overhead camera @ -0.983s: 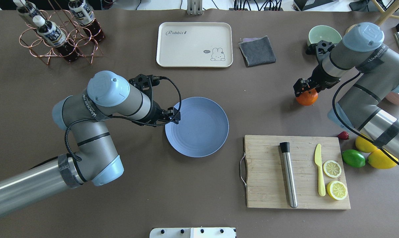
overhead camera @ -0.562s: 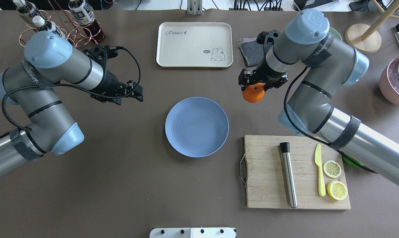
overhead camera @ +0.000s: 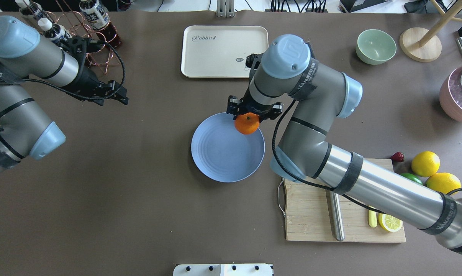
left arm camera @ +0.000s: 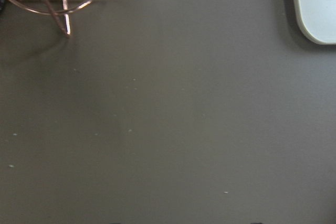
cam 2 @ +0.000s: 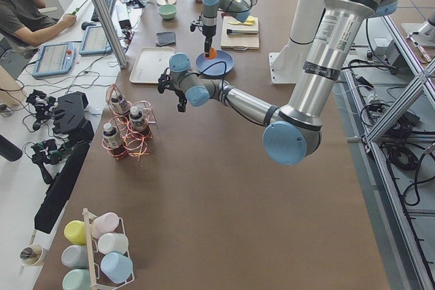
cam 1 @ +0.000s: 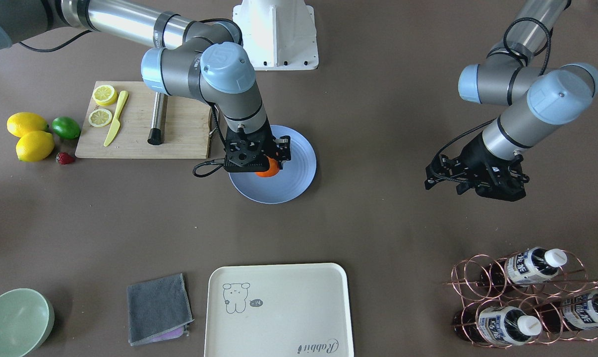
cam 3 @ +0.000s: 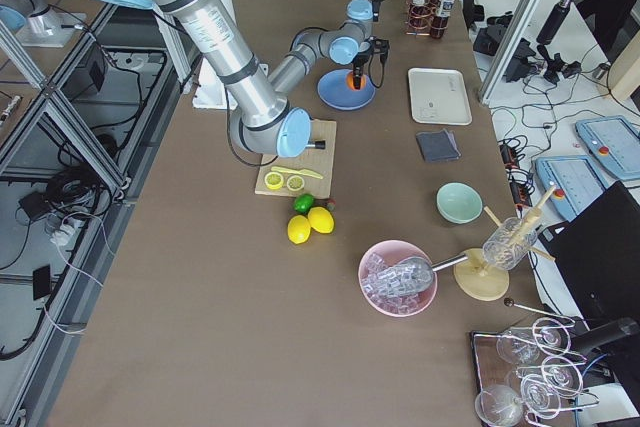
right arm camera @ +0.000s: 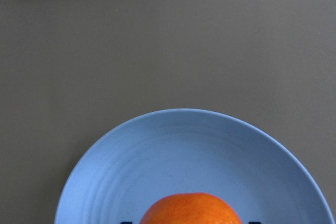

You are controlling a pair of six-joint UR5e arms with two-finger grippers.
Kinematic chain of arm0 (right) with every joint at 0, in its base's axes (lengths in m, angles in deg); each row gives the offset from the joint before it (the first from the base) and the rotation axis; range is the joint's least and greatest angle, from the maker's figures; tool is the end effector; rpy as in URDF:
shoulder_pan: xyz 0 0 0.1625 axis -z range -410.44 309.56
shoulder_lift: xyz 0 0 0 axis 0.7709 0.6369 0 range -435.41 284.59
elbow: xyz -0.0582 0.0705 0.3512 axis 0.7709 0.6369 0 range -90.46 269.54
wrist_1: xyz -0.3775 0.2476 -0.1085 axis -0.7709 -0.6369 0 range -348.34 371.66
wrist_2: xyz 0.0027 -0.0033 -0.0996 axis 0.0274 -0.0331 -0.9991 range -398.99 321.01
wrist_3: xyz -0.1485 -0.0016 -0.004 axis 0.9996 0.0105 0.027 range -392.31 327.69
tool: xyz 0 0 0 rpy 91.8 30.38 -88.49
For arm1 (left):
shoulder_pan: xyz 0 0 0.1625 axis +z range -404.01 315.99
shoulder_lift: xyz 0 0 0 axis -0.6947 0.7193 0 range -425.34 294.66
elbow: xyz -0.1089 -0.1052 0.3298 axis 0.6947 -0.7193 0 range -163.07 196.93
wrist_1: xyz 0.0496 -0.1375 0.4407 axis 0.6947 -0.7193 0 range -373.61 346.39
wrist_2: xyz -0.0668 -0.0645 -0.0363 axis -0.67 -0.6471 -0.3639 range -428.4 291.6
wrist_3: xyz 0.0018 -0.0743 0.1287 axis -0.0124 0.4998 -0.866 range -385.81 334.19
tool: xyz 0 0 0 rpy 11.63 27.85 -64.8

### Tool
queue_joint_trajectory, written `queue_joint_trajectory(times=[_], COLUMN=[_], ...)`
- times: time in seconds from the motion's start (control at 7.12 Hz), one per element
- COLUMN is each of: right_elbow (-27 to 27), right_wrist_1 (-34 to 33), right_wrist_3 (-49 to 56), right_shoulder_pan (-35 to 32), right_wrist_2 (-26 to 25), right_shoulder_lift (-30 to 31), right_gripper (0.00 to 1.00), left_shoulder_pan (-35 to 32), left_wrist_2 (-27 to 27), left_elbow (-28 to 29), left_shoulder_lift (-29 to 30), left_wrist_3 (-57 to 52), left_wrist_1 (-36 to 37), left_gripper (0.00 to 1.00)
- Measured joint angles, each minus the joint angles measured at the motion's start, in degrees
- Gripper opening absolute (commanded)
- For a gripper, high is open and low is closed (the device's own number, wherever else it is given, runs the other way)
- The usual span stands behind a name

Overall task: Pick orange to plate
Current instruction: 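Carry the orange with the right gripper over the blue plate and lower it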

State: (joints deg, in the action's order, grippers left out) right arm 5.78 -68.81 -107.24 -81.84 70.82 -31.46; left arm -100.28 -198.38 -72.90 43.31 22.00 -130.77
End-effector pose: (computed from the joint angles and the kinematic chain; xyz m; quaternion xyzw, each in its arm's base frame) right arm -0.6174 -0.4741 0.1452 0.0186 -0.4394 0.0562 0.8963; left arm 0.3510 -0.5941 0.3737 0.0703 0.4767 0.0253 0.8759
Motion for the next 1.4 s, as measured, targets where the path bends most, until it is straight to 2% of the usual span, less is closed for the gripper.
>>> queue_joint_trajectory(times=[0.56, 0.7, 0.84, 0.98, 1.4], right_elbow=[1.63, 1.65, 1.65, 1.61, 0.54], right_wrist_1=[0.06, 0.07, 0.13, 0.2, 0.17], right_wrist_3=[-0.47, -0.48, -0.46, -0.42, -0.17], right_shoulder_pan=[2.24, 2.86, 3.44, 3.91, 4.41], right_wrist_2=[-1.52, -1.55, -1.56, -1.61, -2.83], right_shoulder_lift=[-0.1, 0.13, 0.34, 0.51, 1.22], right_gripper=[0.0, 0.1, 0.64, 1.0, 1.0], left_shoulder_pan=[-2.46, -2.77, -2.92, -2.97, -3.19], left_wrist_2=[-1.7, -1.82, -1.89, -1.91, -1.92], left_elbow=[-0.04, -0.12, -0.22, -0.3, -0.73], left_shoulder_lift=[-1.26, -1.46, -1.67, -1.78, -1.96], left_wrist_3=[-2.77, -2.8, -2.81, -2.81, -2.81], left_wrist_1=[0.14, 0.1, 0.05, 0.03, 0.01], left_gripper=[0.86, 0.86, 0.86, 0.86, 0.86])
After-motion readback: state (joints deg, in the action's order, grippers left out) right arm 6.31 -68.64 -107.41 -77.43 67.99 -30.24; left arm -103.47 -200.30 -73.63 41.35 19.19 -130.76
